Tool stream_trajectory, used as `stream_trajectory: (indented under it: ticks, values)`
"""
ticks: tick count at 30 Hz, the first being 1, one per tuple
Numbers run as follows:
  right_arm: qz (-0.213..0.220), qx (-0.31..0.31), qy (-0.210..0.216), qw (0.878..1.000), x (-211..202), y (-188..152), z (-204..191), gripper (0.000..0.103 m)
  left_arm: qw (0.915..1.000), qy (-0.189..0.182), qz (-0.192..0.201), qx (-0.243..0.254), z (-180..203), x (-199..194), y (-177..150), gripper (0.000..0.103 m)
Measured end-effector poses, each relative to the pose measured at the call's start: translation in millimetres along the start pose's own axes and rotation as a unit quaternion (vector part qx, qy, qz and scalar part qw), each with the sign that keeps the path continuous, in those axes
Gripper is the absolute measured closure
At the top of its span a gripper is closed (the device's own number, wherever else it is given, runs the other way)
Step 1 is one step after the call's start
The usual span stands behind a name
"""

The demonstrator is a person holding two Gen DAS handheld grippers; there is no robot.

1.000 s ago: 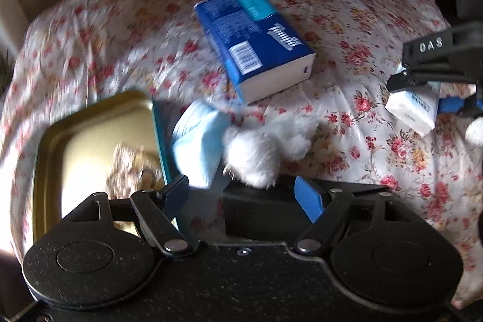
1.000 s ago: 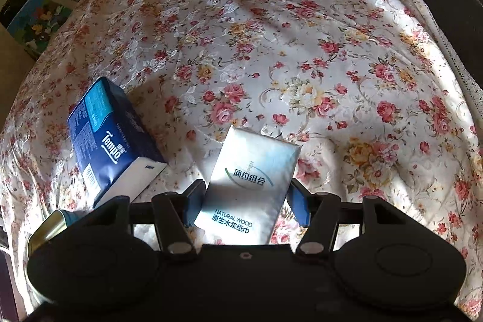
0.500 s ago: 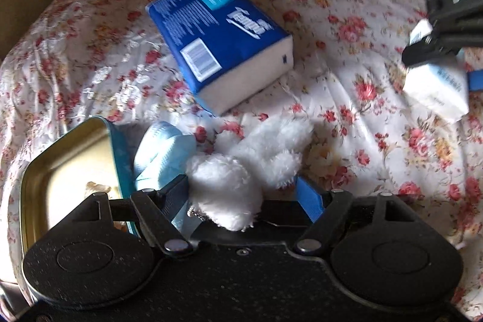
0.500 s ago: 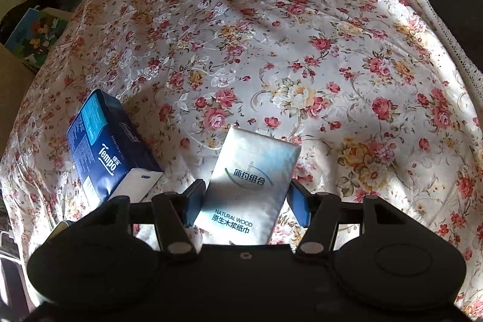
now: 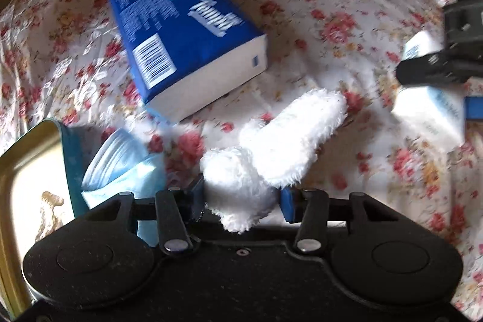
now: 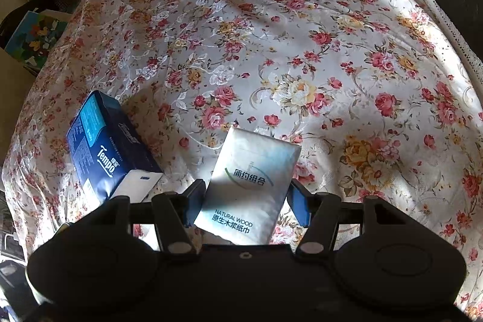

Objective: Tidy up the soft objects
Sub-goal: 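Close the left gripper on the white fluffy plush while the right gripper holds the tissue packet, then lower the white plush into the tray and open the left gripper while the right places the tissue packet there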

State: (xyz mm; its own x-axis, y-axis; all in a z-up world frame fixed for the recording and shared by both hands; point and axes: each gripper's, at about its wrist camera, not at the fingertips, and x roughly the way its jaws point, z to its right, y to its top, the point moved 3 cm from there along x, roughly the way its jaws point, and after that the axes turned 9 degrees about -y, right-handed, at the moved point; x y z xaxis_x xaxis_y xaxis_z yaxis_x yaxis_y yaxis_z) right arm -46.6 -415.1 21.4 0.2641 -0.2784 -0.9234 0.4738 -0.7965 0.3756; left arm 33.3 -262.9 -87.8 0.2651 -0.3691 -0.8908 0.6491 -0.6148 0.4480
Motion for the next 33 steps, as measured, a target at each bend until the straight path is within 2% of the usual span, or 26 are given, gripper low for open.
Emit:
stream_trajectory:
  ticks: [4, 14, 23, 33]
  values:
    - [0.002, 0.001, -0.004, 1.000, 1.3, 0.4, 1.5, 0.044, 0.9996, -0.027, 0.010, -0.005, 9.2, -4.7, 5.0, 0.056]
    - [0.021, 0.013, -0.008, 1.000, -2.4, 5.0, 7.9, 0.044, 0.9971, -0.063, 0.018, -0.039, 11.9, -23.0, 6.7, 0.056]
    - [0.023, 0.026, -0.016, 0.999, -1.9, 6.8, 15.0, 0.044, 0.9961, -0.069, 0.019, -0.050, 4.3, -55.7, -14.0, 0.056]
    - [0.023, 0.027, -0.025, 0.999, -1.0, 5.3, 16.3, 0.044, 0.9941, -0.058, 0.022, -0.089, -30.7, -88.0, -41.4, 0.056]
